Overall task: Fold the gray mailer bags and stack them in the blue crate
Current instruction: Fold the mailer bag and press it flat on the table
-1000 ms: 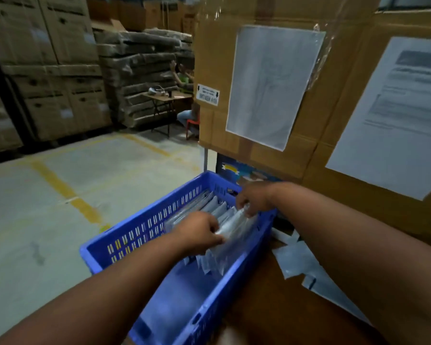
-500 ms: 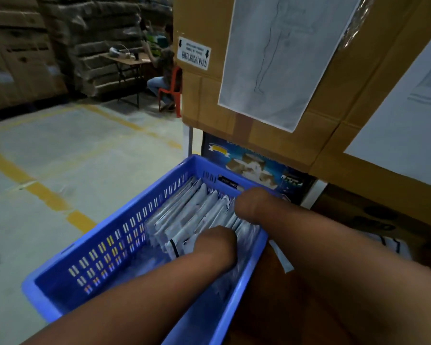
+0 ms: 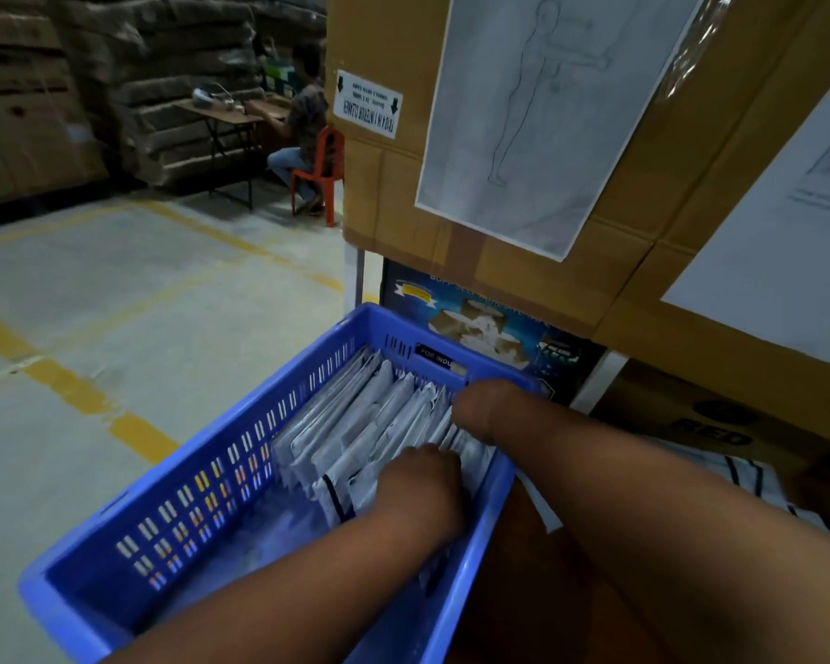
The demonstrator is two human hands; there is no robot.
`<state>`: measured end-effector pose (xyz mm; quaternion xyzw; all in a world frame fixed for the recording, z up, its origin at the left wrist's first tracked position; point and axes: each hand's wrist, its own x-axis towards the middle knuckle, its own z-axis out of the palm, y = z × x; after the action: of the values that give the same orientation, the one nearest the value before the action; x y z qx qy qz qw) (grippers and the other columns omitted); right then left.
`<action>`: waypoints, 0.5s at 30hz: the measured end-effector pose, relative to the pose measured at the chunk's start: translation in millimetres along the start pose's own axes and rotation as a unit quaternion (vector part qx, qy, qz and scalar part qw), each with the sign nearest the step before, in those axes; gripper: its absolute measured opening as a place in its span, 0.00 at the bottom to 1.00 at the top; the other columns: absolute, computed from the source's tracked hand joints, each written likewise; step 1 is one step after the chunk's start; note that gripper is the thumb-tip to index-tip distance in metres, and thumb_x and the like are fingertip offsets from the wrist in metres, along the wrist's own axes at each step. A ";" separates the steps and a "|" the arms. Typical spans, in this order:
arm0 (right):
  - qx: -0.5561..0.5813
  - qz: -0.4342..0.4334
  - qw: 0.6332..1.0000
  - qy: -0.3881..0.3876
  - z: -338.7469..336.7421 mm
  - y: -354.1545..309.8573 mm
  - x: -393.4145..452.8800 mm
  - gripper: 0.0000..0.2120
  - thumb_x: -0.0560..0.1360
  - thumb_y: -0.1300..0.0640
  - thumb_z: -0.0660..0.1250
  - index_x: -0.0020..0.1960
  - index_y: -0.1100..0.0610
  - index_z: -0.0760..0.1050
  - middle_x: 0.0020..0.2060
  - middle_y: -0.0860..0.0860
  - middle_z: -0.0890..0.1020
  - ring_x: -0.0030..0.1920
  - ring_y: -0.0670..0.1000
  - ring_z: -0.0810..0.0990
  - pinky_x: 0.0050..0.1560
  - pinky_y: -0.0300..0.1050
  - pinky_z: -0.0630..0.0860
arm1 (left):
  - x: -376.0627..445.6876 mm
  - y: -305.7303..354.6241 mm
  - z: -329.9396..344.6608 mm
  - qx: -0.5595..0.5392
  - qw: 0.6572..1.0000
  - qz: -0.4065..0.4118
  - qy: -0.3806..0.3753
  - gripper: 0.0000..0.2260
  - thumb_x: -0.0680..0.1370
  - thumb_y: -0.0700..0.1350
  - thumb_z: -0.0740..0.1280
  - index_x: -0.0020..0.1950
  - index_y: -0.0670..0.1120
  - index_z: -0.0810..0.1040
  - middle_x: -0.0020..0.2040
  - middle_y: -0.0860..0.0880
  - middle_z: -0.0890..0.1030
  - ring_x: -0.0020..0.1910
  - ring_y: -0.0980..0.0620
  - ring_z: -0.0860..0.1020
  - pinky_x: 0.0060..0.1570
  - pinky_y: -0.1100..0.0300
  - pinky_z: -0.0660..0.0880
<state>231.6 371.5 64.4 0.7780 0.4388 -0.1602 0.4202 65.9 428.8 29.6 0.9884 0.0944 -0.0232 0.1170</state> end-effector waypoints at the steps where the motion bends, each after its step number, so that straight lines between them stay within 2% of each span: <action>1: 0.003 -0.006 1.000 0.004 -1.4 2.6 -2.5 0.18 0.81 0.65 0.69 0.70 0.60 0.76 0.66 0.58 0.80 0.62 0.61 0.82 0.59 0.60 0.82 | -1.1 -1.8 0.1 -0.003 1.000 -0.007 0.006 0.13 0.78 0.50 0.69 0.61 0.47 0.80 0.60 0.46 0.81 0.60 0.42 0.80 0.50 0.53 0.73; 3: 0.016 -0.031 0.999 0.023 -2.6 6.4 -6.2 0.19 0.78 0.62 0.73 0.68 0.54 0.78 0.65 0.56 0.81 0.59 0.60 0.83 0.58 0.58 0.83 | -2.5 -5.5 1.4 0.001 1.000 -0.012 -0.012 0.13 0.80 0.44 0.66 0.63 0.46 0.80 0.62 0.45 0.81 0.61 0.42 0.80 0.51 0.54 0.73; 6: 0.079 -0.047 0.995 0.027 -3.8 7.0 -12.5 0.28 0.77 0.58 0.75 0.75 0.44 0.74 0.73 0.53 0.76 0.66 0.59 0.80 0.64 0.55 0.79 | -0.7 -7.9 3.3 0.008 0.999 -0.028 -0.041 0.14 0.80 0.40 0.67 0.66 0.44 0.80 0.64 0.44 0.81 0.63 0.43 0.81 0.55 0.54 0.77; 9: 0.085 -0.049 0.995 0.022 -4.8 4.7 -16.8 0.34 0.77 0.57 0.76 0.79 0.40 0.70 0.76 0.52 0.73 0.70 0.59 0.78 0.67 0.56 0.78 | 1.7 -4.6 3.2 0.008 0.996 -0.046 -0.070 0.16 0.80 0.40 0.69 0.69 0.44 0.80 0.66 0.44 0.81 0.64 0.43 0.82 0.58 0.52 0.79; 11: 0.056 -0.044 0.997 0.001 -7.6 -2.8 -15.5 0.34 0.77 0.55 0.76 0.80 0.40 0.70 0.75 0.52 0.74 0.69 0.59 0.78 0.65 0.55 0.79 | 4.1 -2.5 2.5 0.004 0.996 -0.046 -0.071 0.16 0.81 0.40 0.68 0.68 0.44 0.81 0.65 0.44 0.82 0.63 0.43 0.82 0.55 0.52 0.79; 13: 0.037 -0.034 0.999 -0.018 -14.2 -11.2 -17.2 0.26 0.82 0.53 0.71 0.79 0.45 0.72 0.72 0.53 0.77 0.68 0.60 0.79 0.58 0.53 0.77 | 4.7 -1.7 2.3 -0.008 0.998 -0.042 -0.055 0.15 0.81 0.40 0.67 0.67 0.44 0.81 0.63 0.43 0.82 0.61 0.42 0.83 0.53 0.53 0.79; 15: 0.019 -0.030 0.999 -0.013 -19.0 -14.3 -22.4 0.20 0.85 0.54 0.65 0.77 0.52 0.74 0.70 0.55 0.78 0.67 0.61 0.79 0.58 0.55 0.75 | 3.6 -1.8 1.9 -0.017 0.999 -0.027 -0.035 0.15 0.81 0.39 0.67 0.67 0.45 0.80 0.62 0.43 0.83 0.60 0.42 0.83 0.53 0.52 0.79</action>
<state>205.0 378.1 82.2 0.7703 0.4534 -0.1913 0.4055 69.0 430.7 27.1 0.9819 0.1177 -0.0591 0.1363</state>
